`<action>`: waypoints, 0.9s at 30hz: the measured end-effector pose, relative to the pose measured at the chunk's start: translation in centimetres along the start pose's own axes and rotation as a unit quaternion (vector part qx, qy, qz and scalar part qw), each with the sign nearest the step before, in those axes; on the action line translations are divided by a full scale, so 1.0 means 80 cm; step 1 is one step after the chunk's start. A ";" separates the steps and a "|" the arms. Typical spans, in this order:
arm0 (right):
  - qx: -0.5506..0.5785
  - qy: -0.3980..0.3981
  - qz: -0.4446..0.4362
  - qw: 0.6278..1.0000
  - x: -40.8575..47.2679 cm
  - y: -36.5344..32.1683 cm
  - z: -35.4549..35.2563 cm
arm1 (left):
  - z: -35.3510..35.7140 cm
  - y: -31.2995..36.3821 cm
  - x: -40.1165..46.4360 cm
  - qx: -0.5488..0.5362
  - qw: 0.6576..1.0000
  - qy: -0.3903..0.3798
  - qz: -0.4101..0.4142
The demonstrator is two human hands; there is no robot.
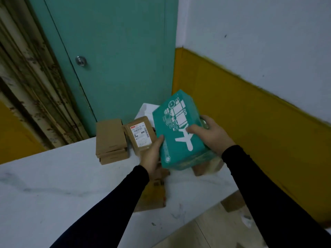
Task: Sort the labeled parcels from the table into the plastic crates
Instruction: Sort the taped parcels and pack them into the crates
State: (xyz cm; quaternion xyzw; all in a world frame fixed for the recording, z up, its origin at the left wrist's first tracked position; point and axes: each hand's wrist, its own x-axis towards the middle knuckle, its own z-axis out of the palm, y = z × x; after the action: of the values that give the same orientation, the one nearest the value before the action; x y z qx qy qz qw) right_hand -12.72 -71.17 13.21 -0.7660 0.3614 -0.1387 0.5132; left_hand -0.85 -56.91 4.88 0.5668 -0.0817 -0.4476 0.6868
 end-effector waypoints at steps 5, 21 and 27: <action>0.236 -0.087 0.021 0.968 0.008 0.006 0.035 | -0.028 0.069 -0.026 -0.050 0.998 -0.030 0.030; 0.481 -0.169 0.089 0.856 -0.001 -0.062 0.093 | -0.131 0.165 -0.101 0.619 0.669 0.101 0.399; 0.451 -0.232 0.052 0.860 -0.012 -0.077 0.118 | -0.168 0.182 -0.105 0.702 0.482 0.182 0.491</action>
State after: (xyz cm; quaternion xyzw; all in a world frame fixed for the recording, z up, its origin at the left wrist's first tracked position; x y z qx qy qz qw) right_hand -5.32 -62.71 14.72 -0.4412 0.1690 -0.0780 0.8779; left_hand 10.17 -42.08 15.98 0.7970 -0.5071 0.2822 0.1676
